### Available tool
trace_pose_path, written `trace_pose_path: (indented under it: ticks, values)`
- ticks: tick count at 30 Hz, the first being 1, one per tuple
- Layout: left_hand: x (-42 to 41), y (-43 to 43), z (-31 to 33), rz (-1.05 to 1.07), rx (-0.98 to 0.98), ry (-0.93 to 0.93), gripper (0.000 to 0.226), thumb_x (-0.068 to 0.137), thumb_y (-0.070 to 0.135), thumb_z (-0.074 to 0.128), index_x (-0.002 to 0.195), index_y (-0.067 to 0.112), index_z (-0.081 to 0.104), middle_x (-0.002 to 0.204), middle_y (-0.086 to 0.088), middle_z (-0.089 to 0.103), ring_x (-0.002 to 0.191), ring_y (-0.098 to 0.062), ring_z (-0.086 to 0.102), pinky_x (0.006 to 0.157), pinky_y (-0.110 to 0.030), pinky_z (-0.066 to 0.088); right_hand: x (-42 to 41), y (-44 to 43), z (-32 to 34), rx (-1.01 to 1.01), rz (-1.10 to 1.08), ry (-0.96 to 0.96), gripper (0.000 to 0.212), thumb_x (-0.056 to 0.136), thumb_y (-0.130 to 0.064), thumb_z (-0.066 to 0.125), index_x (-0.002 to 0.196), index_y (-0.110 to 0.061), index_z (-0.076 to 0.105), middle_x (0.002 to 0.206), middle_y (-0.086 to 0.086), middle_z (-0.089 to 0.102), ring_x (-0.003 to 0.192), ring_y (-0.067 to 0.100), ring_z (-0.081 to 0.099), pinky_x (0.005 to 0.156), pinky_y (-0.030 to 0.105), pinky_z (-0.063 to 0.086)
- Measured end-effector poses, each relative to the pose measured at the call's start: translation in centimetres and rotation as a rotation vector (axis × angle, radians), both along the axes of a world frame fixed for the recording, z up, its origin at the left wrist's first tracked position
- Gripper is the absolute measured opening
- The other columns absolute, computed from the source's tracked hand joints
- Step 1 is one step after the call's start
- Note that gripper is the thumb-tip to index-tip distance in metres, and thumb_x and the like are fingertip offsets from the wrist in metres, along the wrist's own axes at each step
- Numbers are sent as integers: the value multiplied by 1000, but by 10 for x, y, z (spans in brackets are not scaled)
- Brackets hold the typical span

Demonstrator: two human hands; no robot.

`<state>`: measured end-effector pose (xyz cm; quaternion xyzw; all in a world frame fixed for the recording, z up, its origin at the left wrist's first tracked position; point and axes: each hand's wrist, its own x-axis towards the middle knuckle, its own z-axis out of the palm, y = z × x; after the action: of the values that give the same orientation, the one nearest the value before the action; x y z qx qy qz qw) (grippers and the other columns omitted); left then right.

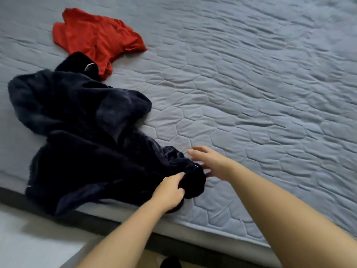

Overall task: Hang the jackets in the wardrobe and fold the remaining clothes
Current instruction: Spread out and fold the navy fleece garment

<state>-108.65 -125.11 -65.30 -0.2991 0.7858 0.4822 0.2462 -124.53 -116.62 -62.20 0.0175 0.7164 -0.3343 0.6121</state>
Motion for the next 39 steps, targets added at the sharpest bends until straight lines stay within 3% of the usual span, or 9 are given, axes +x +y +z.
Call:
trace_pose_path:
  ticks: [5, 8, 16, 20, 26, 29, 31, 34, 39]
  values:
    - [-20, 135, 24, -273, 165, 156, 56, 86, 11, 49, 141, 20, 40, 141, -4, 48, 129, -22, 44, 108, -29, 37, -11, 79, 5, 199, 528, 409, 45, 80, -18, 63, 125, -22, 58, 119, 3, 63, 113, 23, 58, 85, 26, 46]
    - [-20, 178, 28, -446, 125, 150, 61, 87, 23, 52, 145, 23, 33, 145, -2, 40, 132, -21, 39, 110, -33, 33, -34, 153, 11, 435, 552, 636, 38, 81, -20, 53, 118, -25, 58, 120, 6, 64, 111, 27, 59, 82, 30, 47]
    - [-38, 137, 27, -368, -532, -8, 38, 90, 19, 46, 128, 22, 49, 128, 2, 46, 116, -19, 46, 94, -35, 43, -61, 303, 24, 839, 669, 569, 41, 91, -26, 48, 131, -28, 52, 135, 4, 55, 123, 25, 54, 92, 35, 45]
    - [-70, 85, 33, -316, -796, 52, 50, 82, 16, 58, 132, 16, 49, 139, -7, 40, 123, -27, 43, 92, -41, 43, -58, 291, 0, 696, 730, 418, 58, 83, -25, 52, 139, -25, 37, 142, 8, 41, 129, 30, 44, 101, 44, 41]
    - [-146, 2, 12, -377, -930, -72, 93, 79, 30, 66, 151, 21, 8, 158, -12, 12, 146, -29, 3, 115, -54, 13, -65, 187, -31, 109, 548, 857, 78, 79, -20, 55, 148, -30, 22, 156, 1, 20, 138, 26, 29, 105, 45, 37]
    - [-158, -1, -6, -473, -906, -267, 88, 77, 43, 64, 147, 18, 15, 130, -10, 55, 131, -30, 40, 111, -62, 9, -75, 130, -43, -170, 481, 945, 90, 74, -21, 58, 150, -35, 14, 160, -3, 9, 143, 23, 22, 109, 44, 34]
    - [-140, 12, -19, -591, -852, -263, 64, 77, 41, 60, 129, 17, 34, 112, -8, 65, 111, -29, 58, 101, -48, 32, -74, 104, -52, -262, 517, 890, 95, 72, -24, 61, 149, -40, 9, 158, -2, 17, 140, 23, 29, 107, 45, 37]
    - [-98, 11, -23, -768, -782, -97, 59, 77, 41, 57, 126, 20, 32, 109, -3, 67, 102, -27, 62, 81, -35, 39, -58, 97, -60, -64, 834, 768, 74, 78, -25, 60, 143, -38, 27, 130, 2, 48, 119, 27, 51, 88, 41, 47]
    - [-83, -55, 20, -984, -1156, -245, 47, 80, 62, 46, 114, 30, 51, 112, 6, 63, 112, -18, 50, 101, -51, 24, -40, 111, -38, 180, 1036, 955, 29, 84, -31, 54, 111, -25, 47, 108, 1, 57, 99, 27, 58, 65, 33, 34]
